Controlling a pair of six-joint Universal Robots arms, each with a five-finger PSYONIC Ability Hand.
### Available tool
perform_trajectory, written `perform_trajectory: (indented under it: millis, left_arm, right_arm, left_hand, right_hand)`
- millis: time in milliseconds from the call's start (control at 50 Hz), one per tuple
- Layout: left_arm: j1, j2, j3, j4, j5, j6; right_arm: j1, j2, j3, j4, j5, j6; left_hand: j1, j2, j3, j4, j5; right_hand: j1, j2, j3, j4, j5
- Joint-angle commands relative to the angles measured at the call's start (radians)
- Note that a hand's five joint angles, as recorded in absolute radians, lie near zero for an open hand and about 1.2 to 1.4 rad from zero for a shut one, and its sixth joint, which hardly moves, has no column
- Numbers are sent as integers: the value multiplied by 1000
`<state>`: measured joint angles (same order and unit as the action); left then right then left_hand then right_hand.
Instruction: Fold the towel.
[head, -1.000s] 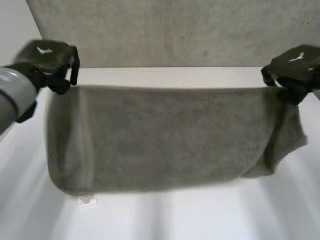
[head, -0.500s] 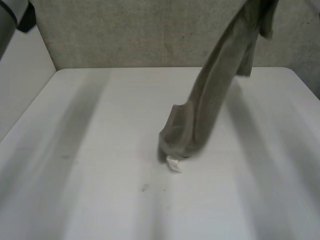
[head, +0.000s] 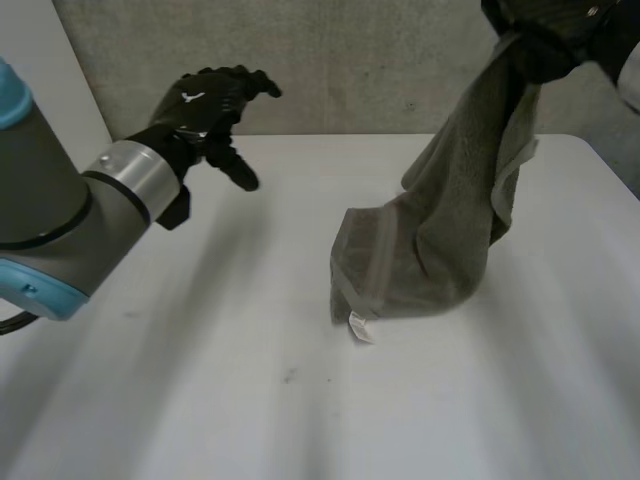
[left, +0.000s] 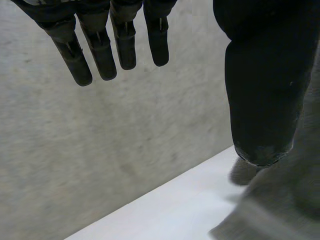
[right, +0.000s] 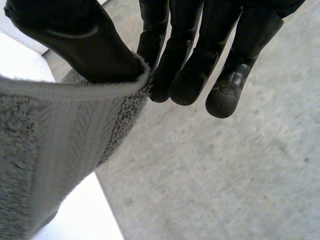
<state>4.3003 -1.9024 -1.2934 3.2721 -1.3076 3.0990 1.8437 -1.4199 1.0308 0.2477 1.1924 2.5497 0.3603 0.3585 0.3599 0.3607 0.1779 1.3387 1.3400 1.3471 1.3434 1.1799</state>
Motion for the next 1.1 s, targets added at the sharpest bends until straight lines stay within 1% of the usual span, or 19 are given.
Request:
perform_trajectory:
  millis: [20, 160, 220, 260, 540, 640, 700, 740, 760, 800, 860, 900, 920, 960, 1020, 1040, 1060, 1080, 1100]
  left_arm:
    - [-66, -62, 28, 47, 22, -146]
    - [-114, -152, 65, 49, 51, -177]
    - [-131, -195, 80, 46, 60, -198]
    - [-143, -233, 94, 46, 64, -239]
    - [-169, -354, 215, 49, 60, -309]
    - [-188, -394, 292, 44, 68, -365]
    - [-202, -411, 312, 44, 80, -375]
    - [-226, -447, 351, 44, 131, -381]
    - [-226, -448, 352, 44, 131, -381]
    - [-249, -483, 393, 40, 203, -384]
    - [-260, -497, 405, 37, 235, -385]
    - [-278, -517, 421, 34, 289, -398]
    - [-278, -517, 421, 34, 289, -398]
    - [-286, -533, 428, 32, 333, -424]
    - [-289, -541, 430, 31, 357, -436]
    - [-289, -547, 430, 25, 388, -447]
    - [-289, -552, 430, 14, 433, -454]
    - [-289, -552, 430, 14, 433, -454]
    - [-289, -557, 431, -1, 492, -458]
  right_arm:
    - [2, -115, 29, 4, -39, 0]
    - [3, -203, 57, 5, -42, 1]
    - [3, -237, 71, 8, -42, 1]
    - [5, -261, 80, 13, -40, 1]
    - [8, -347, 143, 16, -43, 10]
    - [8, -370, 186, 16, -76, 10]
    - [8, -373, 192, 16, -83, 10]
    - [8, -376, 205, 16, -97, 11]
    - [8, -376, 206, 16, -97, 10]
    - [8, -384, 222, 16, -105, 10]
    - [8, -386, 232, 16, -109, 10]
    - [8, -386, 251, 16, -113, 7]
    - [8, -386, 252, 16, -113, 7]
    - [9, -386, 265, 9, -114, 6]
    - [12, -386, 268, 7, -113, 4]
    - [14, -383, 273, 5, -109, 3]
    - [14, -376, 275, 5, -109, 1]
    - [14, -376, 275, 5, -109, 1]
    - [14, -373, 276, 4, -109, 0]
  left_hand:
    - [44, 46, 44, 44, 52]
    - [65, 66, 65, 64, 73]
    - [126, 128, 127, 126, 134]
    - [141, 143, 141, 140, 149]
    - [156, 157, 156, 155, 164]
    - [153, 154, 153, 152, 161]
    - [153, 154, 153, 152, 161]
    - [153, 154, 153, 152, 161]
    - [153, 154, 153, 152, 161]
    - [147, 149, 147, 146, 155]
    - [147, 149, 147, 146, 155]
    - [147, 149, 147, 146, 155]
    - [147, 149, 147, 146, 155]
    - [153, 154, 153, 152, 161]
    - [159, 160, 159, 158, 166]
    - [179, 181, 179, 178, 187]
    - [284, 286, 284, 283, 292]
    - [285, 287, 285, 284, 293]
    - [433, 435, 433, 433, 441]
  right_hand:
    - [58, 56, 49, 53, 42]
    - [58, 56, 49, 53, 42]
    - [58, 56, 49, 53, 42]
    - [58, 56, 49, 53, 42]
    - [58, 56, 49, 53, 42]
    - [58, 56, 49, 53, 42]
    - [58, 56, 49, 53, 42]
    - [58, 56, 49, 53, 42]
    - [58, 56, 49, 53, 42]
    - [58, 56, 49, 53, 42]
    - [58, 56, 49, 53, 42]
    - [58, 56, 49, 53, 42]
    - [58, 56, 49, 53, 42]
    - [58, 56, 49, 53, 42]
    - [58, 56, 49, 53, 42]
    - [58, 56, 49, 53, 42]
    - [58, 56, 49, 53, 42]
    - [58, 56, 49, 53, 42]
    - [58, 56, 49, 53, 42]
